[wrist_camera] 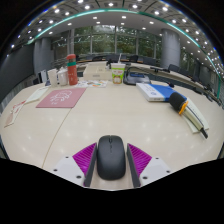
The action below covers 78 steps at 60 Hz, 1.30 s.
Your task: Arrange mouse
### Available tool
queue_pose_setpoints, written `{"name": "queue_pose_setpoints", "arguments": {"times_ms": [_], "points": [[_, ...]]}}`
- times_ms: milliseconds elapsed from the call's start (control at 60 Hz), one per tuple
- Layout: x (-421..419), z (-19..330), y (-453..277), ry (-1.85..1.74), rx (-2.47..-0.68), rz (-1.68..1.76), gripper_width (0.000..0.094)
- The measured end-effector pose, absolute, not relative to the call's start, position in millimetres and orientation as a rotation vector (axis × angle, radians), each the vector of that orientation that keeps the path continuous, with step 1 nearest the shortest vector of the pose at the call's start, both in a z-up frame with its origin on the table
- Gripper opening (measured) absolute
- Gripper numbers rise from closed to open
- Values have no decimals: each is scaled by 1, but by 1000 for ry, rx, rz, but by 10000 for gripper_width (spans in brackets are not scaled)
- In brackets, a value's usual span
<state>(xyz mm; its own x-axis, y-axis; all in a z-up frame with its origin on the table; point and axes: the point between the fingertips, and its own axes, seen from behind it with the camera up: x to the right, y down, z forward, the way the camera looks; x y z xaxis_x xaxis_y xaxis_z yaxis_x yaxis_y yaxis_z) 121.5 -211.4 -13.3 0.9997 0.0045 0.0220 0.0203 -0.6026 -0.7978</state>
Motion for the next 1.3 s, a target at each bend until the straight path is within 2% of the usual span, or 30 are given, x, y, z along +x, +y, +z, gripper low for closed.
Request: {"name": "queue_pose_setpoints", "arguments": {"times_ms": [33,317,450,567,783,900,967,1033,1300], "points": [[119,-13,-209,-32,-2216,-13,474],[118,-13,-209,-38,-2252,-55,343],[119,-4,-206,13,-2257,-99,342],[109,50,-180,34,-2185,-121,342],[43,191,-76,29,-1986,-132,341],[-19,219,-9,-9,-1935,-88,341],[-57,211,24,-28,-1943,-60,340],[-93,187,51,-39,-1979,-29,339],[-166,34,90,-64,-2209,7,345]]}}
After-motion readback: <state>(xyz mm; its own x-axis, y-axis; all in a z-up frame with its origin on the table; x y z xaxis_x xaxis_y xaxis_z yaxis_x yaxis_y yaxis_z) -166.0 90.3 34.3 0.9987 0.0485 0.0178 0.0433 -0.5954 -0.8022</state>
